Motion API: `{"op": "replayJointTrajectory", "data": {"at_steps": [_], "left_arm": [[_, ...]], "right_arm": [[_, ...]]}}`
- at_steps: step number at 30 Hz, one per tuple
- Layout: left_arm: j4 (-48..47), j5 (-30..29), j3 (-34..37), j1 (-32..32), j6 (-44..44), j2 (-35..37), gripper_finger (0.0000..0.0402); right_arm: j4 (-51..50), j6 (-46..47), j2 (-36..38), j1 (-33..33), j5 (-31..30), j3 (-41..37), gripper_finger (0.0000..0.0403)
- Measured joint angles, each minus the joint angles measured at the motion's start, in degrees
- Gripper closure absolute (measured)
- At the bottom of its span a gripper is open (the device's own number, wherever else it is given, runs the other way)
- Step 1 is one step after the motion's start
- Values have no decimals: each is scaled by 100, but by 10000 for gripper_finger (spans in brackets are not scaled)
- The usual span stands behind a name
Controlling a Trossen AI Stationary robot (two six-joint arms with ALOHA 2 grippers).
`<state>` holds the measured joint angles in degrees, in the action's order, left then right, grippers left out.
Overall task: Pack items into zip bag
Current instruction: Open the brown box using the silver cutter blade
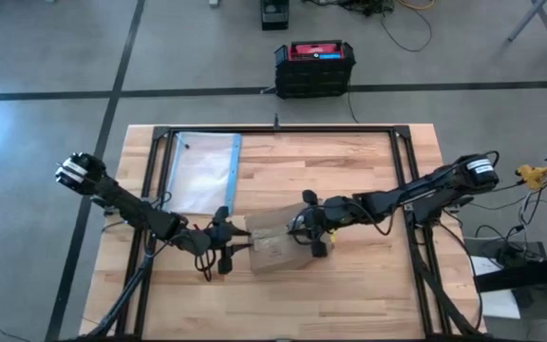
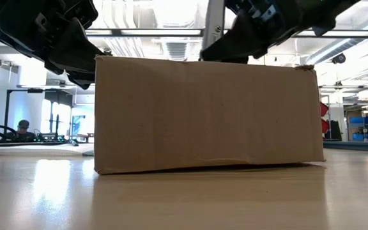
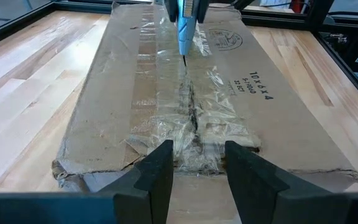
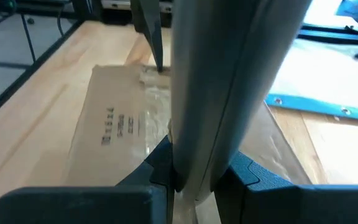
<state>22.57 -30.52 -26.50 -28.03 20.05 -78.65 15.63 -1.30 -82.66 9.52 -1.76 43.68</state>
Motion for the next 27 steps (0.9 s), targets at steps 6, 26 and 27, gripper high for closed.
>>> {"op": "replayJointTrajectory", "data": {"at_steps": [6, 26, 27], "left_arm": [[-12, 0, 0, 0, 2, 0, 271], [-82, 39, -4, 0, 46, 0, 273], [-70, 46, -7, 2, 48, 0, 274]], "right_arm": [[-579, 75, 345, 0, -15, -53, 350], [-1178, 391, 2234, -2, -318, -1101, 350], [-1182, 395, 2330, -2, -320, -1160, 350]]}}
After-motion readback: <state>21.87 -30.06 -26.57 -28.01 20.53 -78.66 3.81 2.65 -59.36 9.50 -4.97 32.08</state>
